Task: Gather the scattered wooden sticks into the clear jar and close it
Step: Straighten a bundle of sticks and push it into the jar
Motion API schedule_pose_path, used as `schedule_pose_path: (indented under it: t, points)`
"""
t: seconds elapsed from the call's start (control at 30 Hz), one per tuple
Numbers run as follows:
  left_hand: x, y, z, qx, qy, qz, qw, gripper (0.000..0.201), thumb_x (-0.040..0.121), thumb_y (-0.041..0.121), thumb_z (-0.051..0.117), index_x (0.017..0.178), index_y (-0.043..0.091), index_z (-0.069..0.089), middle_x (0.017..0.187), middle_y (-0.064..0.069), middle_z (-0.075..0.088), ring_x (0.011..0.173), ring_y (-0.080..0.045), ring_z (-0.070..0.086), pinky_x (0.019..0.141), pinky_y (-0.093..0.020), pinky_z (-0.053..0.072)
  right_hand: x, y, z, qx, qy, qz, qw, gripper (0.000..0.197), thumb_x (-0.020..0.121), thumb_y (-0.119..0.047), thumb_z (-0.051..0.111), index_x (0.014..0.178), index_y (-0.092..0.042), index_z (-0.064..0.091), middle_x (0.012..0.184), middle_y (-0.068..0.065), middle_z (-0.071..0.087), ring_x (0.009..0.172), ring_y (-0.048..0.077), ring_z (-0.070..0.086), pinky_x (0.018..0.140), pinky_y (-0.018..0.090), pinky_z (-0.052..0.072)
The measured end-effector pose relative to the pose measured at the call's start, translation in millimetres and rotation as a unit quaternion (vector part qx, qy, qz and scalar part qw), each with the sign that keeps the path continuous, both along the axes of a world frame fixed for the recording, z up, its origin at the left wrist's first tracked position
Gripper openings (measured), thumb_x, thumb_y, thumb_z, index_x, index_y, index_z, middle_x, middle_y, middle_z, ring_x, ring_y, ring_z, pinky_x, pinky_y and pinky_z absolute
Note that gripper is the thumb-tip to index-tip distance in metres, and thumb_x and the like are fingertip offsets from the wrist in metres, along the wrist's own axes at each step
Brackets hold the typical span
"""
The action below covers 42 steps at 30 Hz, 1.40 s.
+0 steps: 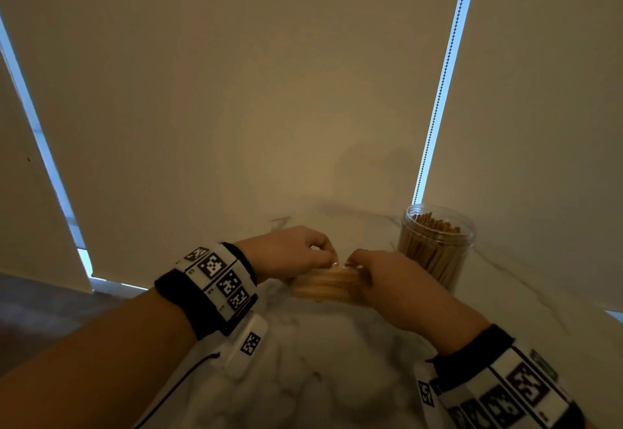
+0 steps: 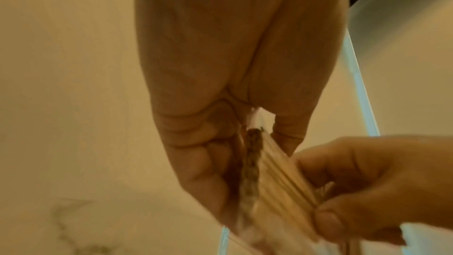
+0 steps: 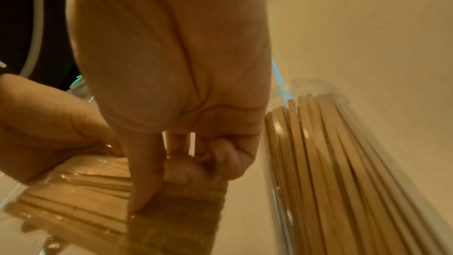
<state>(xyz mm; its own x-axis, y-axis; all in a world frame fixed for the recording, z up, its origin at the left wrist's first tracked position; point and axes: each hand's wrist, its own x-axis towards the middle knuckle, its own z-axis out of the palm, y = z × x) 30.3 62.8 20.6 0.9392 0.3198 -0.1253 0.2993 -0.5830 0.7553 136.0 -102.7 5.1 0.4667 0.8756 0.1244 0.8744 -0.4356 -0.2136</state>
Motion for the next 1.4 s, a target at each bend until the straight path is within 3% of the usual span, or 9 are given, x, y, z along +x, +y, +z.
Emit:
schedule_pose_path:
  t: [0.17,0.33,0.47,0.6,0.7,0.93,1.07,1.2,1.4]
  points:
    - [3,10,-9,-0.085,-0.100,0.044,0.990,0.038,0.079,0.044,0.081,0.096,0.011,0.070,0.086,-0.009,0.076,0.072,-0.018,0.071,0.064,-0.028,0.056,4,-9,5,-0.006,0.074,-0.042,0.996,0.028,0.088,-0.056,0.062,0.099,-0.031,0.068,0.085,-0.008,0.067,0.079,0.007,0.064,0.075,0.031,0.055]
    - [30,5,-20,-0.057,-0.146,0.155,0.975,0.050,0.096,0.056,0.053,0.095,0.009,0.073,0.082,-0.003,0.071,0.066,-0.011,0.066,0.056,-0.021,0.051,-5,-9,6,-0.035,0.127,-0.027,0.991,0.034,0.098,-0.052,0.049,0.101,-0.022,0.065,0.085,-0.003,0.067,0.081,0.013,0.065,0.076,0.032,0.053]
    - [71,27,-20,-0.126,-0.053,0.140,0.981,0.040,0.104,0.041,0.047,0.102,0.009,0.071,0.090,-0.004,0.076,0.070,-0.011,0.064,0.064,-0.024,0.049,-1,-23,20,-0.134,0.103,-0.007,0.986,0.036,0.097,-0.051,0.052,0.106,-0.020,0.066,0.097,-0.001,0.067,0.089,0.014,0.064,0.085,0.034,0.054]
    - [130,34,-16,0.081,0.018,0.011,0.996,0.025,0.099,0.031,0.058,0.108,0.011,0.071,0.097,0.000,0.077,0.078,-0.011,0.068,0.070,-0.025,0.053,12,-42,37,-0.189,0.103,-0.008,0.977,0.026,0.091,-0.050,0.062,0.080,-0.027,0.062,0.083,-0.010,0.061,0.077,0.005,0.056,0.064,0.022,0.042]
    - [177,19,-17,0.210,0.059,-0.078,0.973,0.024,0.100,0.025,0.057,0.118,0.015,0.070,0.113,-0.003,0.074,0.090,-0.014,0.064,0.077,-0.022,0.044,24,-48,41,-0.207,0.123,-0.016,0.970,0.024,0.089,-0.049,0.065,0.096,-0.027,0.072,0.093,-0.011,0.068,0.083,0.005,0.060,0.070,0.022,0.046]
    - [233,-11,-35,0.380,0.118,-0.170,0.901,0.032,0.105,0.008,0.043,0.130,-0.007,0.058,0.137,-0.021,0.056,0.128,-0.035,0.050,0.103,-0.032,0.034,43,-47,30,-0.231,0.138,-0.003,0.963,0.020,0.090,-0.038,0.062,0.104,-0.027,0.072,0.101,-0.001,0.069,0.095,0.019,0.063,0.082,0.034,0.053]
    - [233,-4,-37,0.376,0.041,-0.170,0.910,0.026,0.100,0.013,0.054,0.116,-0.003,0.068,0.121,-0.020,0.065,0.114,-0.034,0.059,0.098,-0.035,0.044,46,-51,31,-0.232,0.135,-0.008,0.963,0.027,0.090,-0.045,0.064,0.108,-0.026,0.072,0.103,-0.003,0.069,0.095,0.016,0.063,0.082,0.033,0.051]
    - [220,5,-44,0.379,0.064,-0.162,0.909,0.019,0.096,0.016,0.060,0.078,0.014,0.062,0.093,-0.008,0.064,0.084,-0.024,0.056,0.073,-0.026,0.041,40,-51,33,-0.233,0.126,0.010,0.964,0.031,0.091,-0.046,0.064,0.109,-0.022,0.072,0.104,-0.002,0.068,0.097,0.017,0.062,0.082,0.033,0.050]
    - [169,51,-33,0.373,0.038,-0.084,0.923,0.013,0.097,0.012,0.055,0.090,0.023,0.055,0.090,0.004,0.060,0.082,-0.018,0.054,0.070,-0.025,0.036,30,-51,36,-0.215,0.130,-0.003,0.968,0.022,0.089,-0.048,0.066,0.087,-0.026,0.068,0.081,-0.009,0.060,0.076,0.009,0.055,0.063,0.023,0.040]
